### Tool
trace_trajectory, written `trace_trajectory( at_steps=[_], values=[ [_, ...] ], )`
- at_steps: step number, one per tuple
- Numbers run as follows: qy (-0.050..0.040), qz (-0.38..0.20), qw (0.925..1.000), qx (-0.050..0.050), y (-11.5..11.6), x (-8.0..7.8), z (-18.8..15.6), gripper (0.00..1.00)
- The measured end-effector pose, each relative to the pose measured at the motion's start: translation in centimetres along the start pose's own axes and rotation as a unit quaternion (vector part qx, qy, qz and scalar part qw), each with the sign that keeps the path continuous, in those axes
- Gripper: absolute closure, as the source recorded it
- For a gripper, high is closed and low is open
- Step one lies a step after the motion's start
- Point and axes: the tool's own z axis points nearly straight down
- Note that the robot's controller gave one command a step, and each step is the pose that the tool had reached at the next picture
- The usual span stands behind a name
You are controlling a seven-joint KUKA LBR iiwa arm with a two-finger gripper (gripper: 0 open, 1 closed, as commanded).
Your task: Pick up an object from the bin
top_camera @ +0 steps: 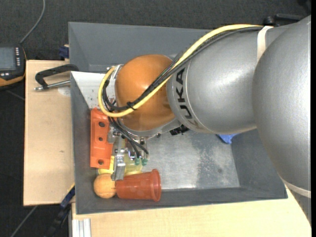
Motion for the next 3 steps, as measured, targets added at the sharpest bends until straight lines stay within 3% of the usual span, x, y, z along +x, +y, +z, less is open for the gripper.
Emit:
trace_trajectory(
  at_steps=[2, 3],
  values=[
    [-0.0038, 0.002, 1.0000, -0.001, -0.2, -0.2, -0.5, 0.00],
    [-0.0073, -0.018, 0.9998, -0.003, -3.3, -0.2, 6.3, 0.00]
  ],
)
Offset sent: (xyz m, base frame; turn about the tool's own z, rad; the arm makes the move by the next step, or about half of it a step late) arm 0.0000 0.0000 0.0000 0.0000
